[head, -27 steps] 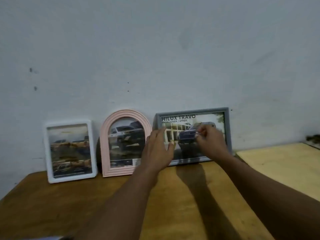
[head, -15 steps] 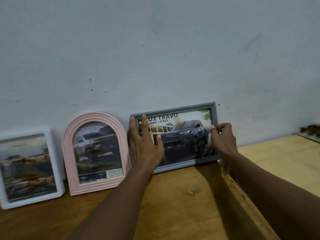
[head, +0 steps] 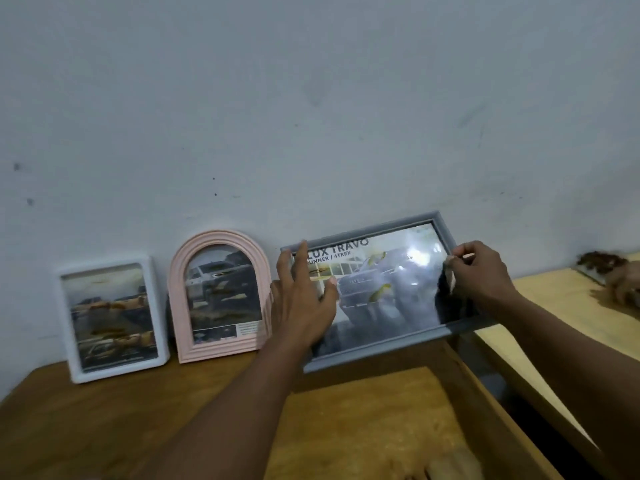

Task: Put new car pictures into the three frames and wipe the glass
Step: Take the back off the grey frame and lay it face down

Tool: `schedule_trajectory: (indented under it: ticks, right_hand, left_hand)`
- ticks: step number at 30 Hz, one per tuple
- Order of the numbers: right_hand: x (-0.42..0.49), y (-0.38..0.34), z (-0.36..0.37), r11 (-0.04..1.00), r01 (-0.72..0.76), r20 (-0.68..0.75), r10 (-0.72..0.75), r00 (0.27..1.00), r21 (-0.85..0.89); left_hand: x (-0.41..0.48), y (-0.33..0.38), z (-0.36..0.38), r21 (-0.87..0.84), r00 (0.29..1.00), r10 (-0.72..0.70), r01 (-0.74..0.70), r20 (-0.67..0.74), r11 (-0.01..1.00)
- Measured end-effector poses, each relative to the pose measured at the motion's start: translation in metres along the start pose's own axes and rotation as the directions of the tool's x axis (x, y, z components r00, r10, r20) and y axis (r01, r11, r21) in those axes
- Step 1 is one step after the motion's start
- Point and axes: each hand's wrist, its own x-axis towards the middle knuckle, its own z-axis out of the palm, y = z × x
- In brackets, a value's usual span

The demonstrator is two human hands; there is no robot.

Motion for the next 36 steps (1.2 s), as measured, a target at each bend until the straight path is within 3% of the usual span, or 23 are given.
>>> schedule_trajectory:
  ticks: [6, 11, 17, 21, 24, 26, 28, 32, 36]
  right_hand:
    - [-0.034, -0.08, -0.057, 0.981, 0.125, 0.217, -0.092, 0.972, -0.147]
    - [-0.053, -0.162, -0.064, 0.932, 0.246, 0.31, -0.159, 0.937, -0.266]
    - [-0.078, -0.238, -0.028, 0.77, 0.368, 0.386, -0.172, 0.906, -0.52]
    - [-0.106, -0.258, 0.01, 0.866, 0.34, 0.532, -0.105, 0.84, -0.366]
    - [-0.124, -0.259, 0.038, 0.939, 0.28, 0.605, -0.107, 0.789, -0.199]
    - [-0.131, -0.252, 0.053, 0.95, 0.271, 0.63, -0.117, 0.767, -0.153]
    - [-0.137, -0.236, 0.069, 0.941, 0.285, 0.637, -0.108, 0.763, -0.181]
    - [-0.153, -0.176, 0.102, 0.893, 0.327, 0.635, -0.062, 0.77, -0.31]
    - [-0.18, -0.099, 0.129, 0.867, 0.295, 0.619, 0.019, 0.785, -0.401]
  left_hand:
    - [-0.048, -0.003, -0.039, -0.12, 0.958, -0.14, 0.174, 0.249, 0.977]
    - [-0.07, -0.002, -0.061, -0.181, 0.899, -0.167, 0.258, 0.406, 0.949]
    - [-0.054, 0.025, -0.104, -0.245, 0.944, -0.091, 0.174, 0.317, 0.954]
    - [-0.036, 0.046, -0.148, -0.394, 0.963, -0.084, 0.184, 0.258, 0.9]
    - [-0.033, 0.052, -0.175, -0.502, 0.954, -0.122, 0.249, 0.272, 0.828]
    - [-0.035, 0.042, -0.183, -0.456, 0.938, -0.16, 0.293, 0.308, 0.84]
    - [-0.042, 0.024, -0.186, -0.432, 0.921, -0.214, 0.346, 0.325, 0.833]
    - [-0.064, -0.018, -0.184, -0.541, 0.883, -0.344, 0.468, 0.319, 0.699]
    - [-0.089, -0.067, -0.168, -0.511, 0.837, -0.446, 0.546, 0.316, 0.664]
